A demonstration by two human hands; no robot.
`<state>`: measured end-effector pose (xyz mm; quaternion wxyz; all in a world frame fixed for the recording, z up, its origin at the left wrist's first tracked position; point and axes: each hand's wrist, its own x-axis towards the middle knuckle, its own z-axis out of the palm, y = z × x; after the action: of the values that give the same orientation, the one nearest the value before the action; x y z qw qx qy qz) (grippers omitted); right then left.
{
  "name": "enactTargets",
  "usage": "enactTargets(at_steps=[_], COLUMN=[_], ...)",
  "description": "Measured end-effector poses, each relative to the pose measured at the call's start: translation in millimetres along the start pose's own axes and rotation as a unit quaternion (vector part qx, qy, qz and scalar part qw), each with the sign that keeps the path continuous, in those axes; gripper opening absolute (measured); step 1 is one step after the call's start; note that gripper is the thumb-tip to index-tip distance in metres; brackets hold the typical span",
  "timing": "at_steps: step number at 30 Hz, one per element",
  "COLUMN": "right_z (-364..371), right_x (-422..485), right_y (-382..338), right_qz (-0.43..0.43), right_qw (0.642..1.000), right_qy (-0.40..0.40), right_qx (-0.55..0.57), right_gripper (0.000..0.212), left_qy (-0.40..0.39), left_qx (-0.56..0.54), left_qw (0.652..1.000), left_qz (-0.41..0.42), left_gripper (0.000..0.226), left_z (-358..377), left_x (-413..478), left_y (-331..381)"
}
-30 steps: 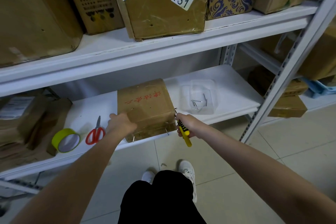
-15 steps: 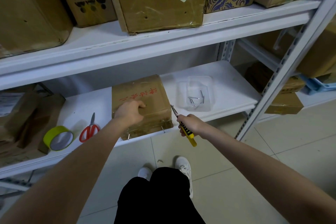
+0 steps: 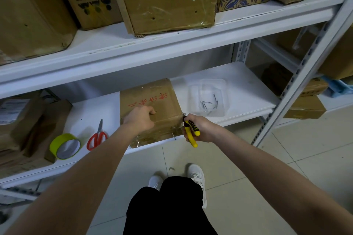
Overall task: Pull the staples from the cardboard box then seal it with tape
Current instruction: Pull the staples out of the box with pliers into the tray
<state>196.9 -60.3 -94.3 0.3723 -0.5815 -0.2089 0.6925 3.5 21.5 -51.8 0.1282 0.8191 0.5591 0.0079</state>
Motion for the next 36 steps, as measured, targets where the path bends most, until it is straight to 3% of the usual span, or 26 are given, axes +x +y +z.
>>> enactTargets(at_steps=[2,4,7,10,19,26,31,36], right_z=[-4,-5,0,-4,-57,-74,-68,-59], right_x=[0,1,-1,-1,-4,-16,-6,-4], right_y=[-2,-2,-1,2,-7,-29,-36,-33], right_qz=[0.024,0.025,-0.021,-0.072,-0.084,-0.085,-0.059,-0.095], right_qw=[0.996,0.996,0.993,0.954,0.949,0.880,0.864,0.868], right_qy=[-0.028,-0.021,0.063,0.128,0.211,0.316,0.300,0.313], right_qx=[0.076,0.082,-0.098,-0.261,-0.218,-0.343,-0.399,-0.373], right_gripper=[0.029,0.029,0.027,0.029,0.034,0.040,0.035,0.039], left_qy=[-0.005,-0.007,-0.005,0.000,0.018,0.015,0.011,0.020], left_qx=[0.001,0.005,0.015,0.024,0.015,0.017,0.012,0.006], left_qw=[1.000,1.000,1.000,1.000,1.000,1.000,1.000,1.000], left_qz=[0.001,0.001,-0.003,-0.004,-0.013,-0.012,-0.016,-0.017], left_gripper=[0.049,0.047,0.046,0.048,0.044,0.042,0.042,0.044], left_z=[0,-2,-3,-3,-3,-3,-2,3], left_x=[0,0,1,1,0,0,2,-2], left_y=[0,0,3,5,13,15,12,11])
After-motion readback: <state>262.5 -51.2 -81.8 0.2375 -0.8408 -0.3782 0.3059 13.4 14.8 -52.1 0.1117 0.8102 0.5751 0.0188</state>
